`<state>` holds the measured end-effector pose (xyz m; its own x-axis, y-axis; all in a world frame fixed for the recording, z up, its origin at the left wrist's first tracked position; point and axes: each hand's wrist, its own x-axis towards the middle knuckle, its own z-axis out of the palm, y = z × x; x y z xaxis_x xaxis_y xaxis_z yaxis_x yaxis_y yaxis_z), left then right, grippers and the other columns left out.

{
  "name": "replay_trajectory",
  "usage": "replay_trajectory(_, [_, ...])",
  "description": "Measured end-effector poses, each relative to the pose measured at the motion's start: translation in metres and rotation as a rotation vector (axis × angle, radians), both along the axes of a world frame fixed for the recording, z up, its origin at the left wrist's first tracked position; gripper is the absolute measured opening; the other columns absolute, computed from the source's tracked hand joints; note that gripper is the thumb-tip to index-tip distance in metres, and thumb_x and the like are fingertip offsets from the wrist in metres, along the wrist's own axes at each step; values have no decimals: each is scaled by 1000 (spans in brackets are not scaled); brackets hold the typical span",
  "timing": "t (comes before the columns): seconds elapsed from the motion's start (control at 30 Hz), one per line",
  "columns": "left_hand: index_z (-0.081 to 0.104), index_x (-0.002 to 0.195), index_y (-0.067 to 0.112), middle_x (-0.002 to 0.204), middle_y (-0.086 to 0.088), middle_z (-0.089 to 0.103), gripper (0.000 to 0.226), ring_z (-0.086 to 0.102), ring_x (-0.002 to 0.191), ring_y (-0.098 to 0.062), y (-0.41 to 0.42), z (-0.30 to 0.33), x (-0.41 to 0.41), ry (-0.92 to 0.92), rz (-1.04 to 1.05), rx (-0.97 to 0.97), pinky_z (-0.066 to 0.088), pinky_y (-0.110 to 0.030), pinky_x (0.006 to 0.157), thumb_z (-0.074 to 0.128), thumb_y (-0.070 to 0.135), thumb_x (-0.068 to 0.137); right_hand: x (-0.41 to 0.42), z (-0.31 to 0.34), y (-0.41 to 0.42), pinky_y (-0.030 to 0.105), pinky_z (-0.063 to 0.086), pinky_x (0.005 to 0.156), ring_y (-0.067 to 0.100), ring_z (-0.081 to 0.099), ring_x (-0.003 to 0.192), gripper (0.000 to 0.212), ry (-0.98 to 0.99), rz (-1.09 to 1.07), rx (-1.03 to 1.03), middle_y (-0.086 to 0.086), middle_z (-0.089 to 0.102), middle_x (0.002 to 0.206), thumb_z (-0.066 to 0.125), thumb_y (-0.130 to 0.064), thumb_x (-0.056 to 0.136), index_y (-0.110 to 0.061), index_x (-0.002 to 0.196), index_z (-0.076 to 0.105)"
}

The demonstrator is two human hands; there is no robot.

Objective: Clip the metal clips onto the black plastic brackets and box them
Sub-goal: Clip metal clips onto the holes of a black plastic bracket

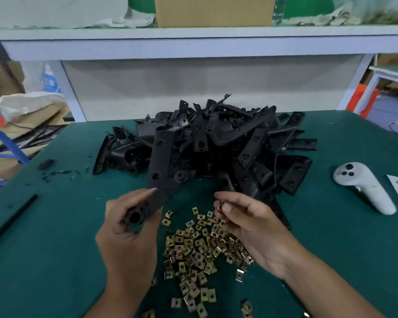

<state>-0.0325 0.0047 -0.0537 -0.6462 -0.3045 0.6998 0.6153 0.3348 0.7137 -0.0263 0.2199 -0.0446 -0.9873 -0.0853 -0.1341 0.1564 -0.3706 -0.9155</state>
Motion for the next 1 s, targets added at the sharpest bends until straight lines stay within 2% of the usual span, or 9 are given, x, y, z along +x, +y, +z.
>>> replay_trajectory(0.17, [56,110,40,109,43,52,14,47,105,8,0,11,3,89,170,-221,35,-14,90,59,36,97,1,1,0,20,55,63,12,72,85,23,21,-2,15,6,77,98,69,-16,82,-13,104,78])
replay_trajectory(0.3, [56,116,40,117,33,59,23,46,121,16,5,5,6,106,117,-283,35,-46,102,58,31,94,1,-2,-1,22,51,58,11,67,75,16,86,18,139,3,74,89,60,-12,96,-5,111,63])
replay_trajectory(0.4, [56,108,29,108,32,56,16,35,123,25,7,2,7,139,121,-368,38,-41,91,57,28,92,1,-7,-2,21,49,56,8,64,69,9,139,37,287,1,74,86,53,-7,103,-3,108,59])
replay_trajectory(0.47, [55,102,27,102,30,47,11,40,110,24,6,0,6,145,131,-427,31,-36,84,58,31,93,0,-8,-5,22,48,54,10,66,75,11,174,41,316,2,76,92,56,-14,101,-6,109,56])
replay_trajectory(0.57, [54,97,26,97,20,51,11,44,89,8,3,-3,4,174,107,-482,29,-42,79,59,35,95,-2,-11,-6,23,48,60,10,69,94,12,222,50,352,3,77,106,53,-27,102,-18,109,51])
replay_trajectory(0.63, [53,97,26,95,17,51,16,45,86,2,4,-2,5,180,89,-489,31,-45,76,53,42,101,-2,-13,-6,25,48,68,12,66,105,4,248,69,388,0,76,113,52,-35,102,-33,105,53])
replay_trajectory(0.73, [53,98,28,93,20,49,21,43,85,4,6,0,6,159,76,-470,27,-39,81,45,46,105,0,-15,-6,29,46,75,15,64,103,9,275,55,447,-5,74,113,56,-42,95,-50,93,60])
replay_trajectory(0.87, [54,100,28,93,27,44,22,43,82,2,7,1,6,111,84,-460,24,-28,88,42,47,106,6,-11,-8,17,50,74,1,63,89,6,369,-10,502,-6,70,101,62,-46,98,-41,99,65])
replay_trajectory(1.0, [57,105,28,102,19,58,21,55,96,-1,6,-1,4,169,54,-520,29,-37,92,43,42,108,11,-2,-12,22,50,68,8,62,79,6,394,-36,417,-3,70,90,64,-36,93,-34,96,69])
